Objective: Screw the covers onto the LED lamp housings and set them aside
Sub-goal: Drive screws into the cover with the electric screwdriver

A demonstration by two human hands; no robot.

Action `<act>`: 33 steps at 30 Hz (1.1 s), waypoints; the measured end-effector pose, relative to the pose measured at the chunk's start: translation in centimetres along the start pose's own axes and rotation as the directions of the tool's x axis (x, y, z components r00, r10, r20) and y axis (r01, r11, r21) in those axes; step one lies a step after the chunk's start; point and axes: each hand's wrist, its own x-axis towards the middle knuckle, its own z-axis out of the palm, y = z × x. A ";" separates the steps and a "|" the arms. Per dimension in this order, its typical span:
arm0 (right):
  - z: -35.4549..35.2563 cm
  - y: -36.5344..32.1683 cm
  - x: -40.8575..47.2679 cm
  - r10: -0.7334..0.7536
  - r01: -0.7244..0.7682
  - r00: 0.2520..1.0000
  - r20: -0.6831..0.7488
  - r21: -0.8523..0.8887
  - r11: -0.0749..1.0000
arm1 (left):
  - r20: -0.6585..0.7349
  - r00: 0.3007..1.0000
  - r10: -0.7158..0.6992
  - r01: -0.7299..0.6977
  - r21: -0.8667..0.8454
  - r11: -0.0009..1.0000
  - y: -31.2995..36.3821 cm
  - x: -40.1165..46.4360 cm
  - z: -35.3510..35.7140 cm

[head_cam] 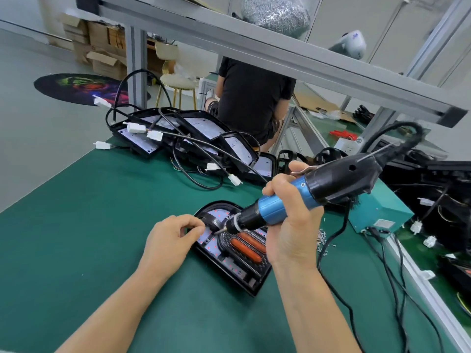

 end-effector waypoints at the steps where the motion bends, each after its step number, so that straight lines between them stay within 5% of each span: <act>1: 0.1 0.3 -0.2 -0.005 0.005 1.000 0.011 -0.018 1.000 | -0.001 1.000 0.004 -0.004 0.029 1.000 0.0 -0.1 0.0; 7: 0.6 1.6 -0.8 -0.001 0.009 0.997 0.074 -0.107 0.994 | 0.017 0.995 0.096 -0.098 0.163 0.982 0.3 -0.4 0.1; 33: 1.3 2.7 -1.1 0.014 0.004 0.993 0.121 -0.147 0.989 | 0.021 0.995 0.102 -0.104 0.148 0.984 0.0 -0.4 0.2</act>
